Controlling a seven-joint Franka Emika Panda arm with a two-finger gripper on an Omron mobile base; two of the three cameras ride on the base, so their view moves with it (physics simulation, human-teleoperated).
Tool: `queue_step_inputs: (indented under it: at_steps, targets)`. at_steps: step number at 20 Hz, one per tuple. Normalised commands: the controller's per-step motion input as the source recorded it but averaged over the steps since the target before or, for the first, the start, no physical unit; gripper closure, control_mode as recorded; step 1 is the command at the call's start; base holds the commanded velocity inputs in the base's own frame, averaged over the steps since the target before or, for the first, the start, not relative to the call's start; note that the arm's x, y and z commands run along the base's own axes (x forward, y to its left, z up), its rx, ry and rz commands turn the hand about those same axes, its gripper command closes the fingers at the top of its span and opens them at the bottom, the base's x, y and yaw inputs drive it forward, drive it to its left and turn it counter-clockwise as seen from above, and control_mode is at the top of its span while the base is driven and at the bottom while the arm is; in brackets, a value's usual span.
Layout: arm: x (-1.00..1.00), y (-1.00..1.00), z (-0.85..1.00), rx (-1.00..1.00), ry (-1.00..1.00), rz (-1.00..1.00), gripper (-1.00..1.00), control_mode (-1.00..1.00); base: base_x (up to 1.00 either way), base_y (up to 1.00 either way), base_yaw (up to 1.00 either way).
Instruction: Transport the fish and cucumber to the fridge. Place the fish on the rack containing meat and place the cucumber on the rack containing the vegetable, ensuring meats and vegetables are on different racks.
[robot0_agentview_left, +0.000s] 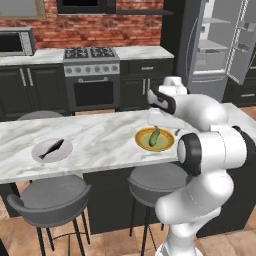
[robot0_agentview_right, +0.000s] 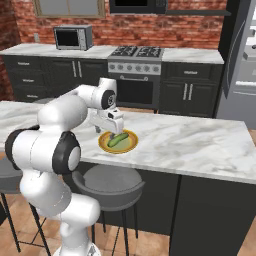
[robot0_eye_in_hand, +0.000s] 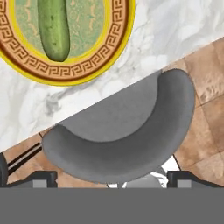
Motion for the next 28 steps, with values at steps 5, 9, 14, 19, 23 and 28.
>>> queue_step_inputs:
  at_steps: [5, 9, 14, 19, 23, 28]
  targets:
    - [0.5, -0.05, -0.36, 0.0, 0.04, 0.0, -1.0, -1.0, 0.0, 0.0, 0.0]
    - [0.54, 0.0, -0.37, 0.0, 0.08, 0.0, -1.0, -1.0, 0.0, 0.0, 0.0]
    - [0.66, 0.0, -0.42, 0.0, 0.03, 0.0, -1.0, -1.0, 0.0, 0.0, 0.0]
    - [0.68, 0.0, -0.15, 0.0, 0.04, 0.0, -1.0, -1.0, 0.0, 0.0, 0.0]
    - [0.51, 0.0, -0.11, 0.0, 0.1, 0.0, -1.0, -1.0, 0.0, 0.0, 0.0]
    - [0.54, 0.0, -0.43, 0.0, 0.0, 0.0, -1.0, -1.0, 0.0, 0.0, 0.0]
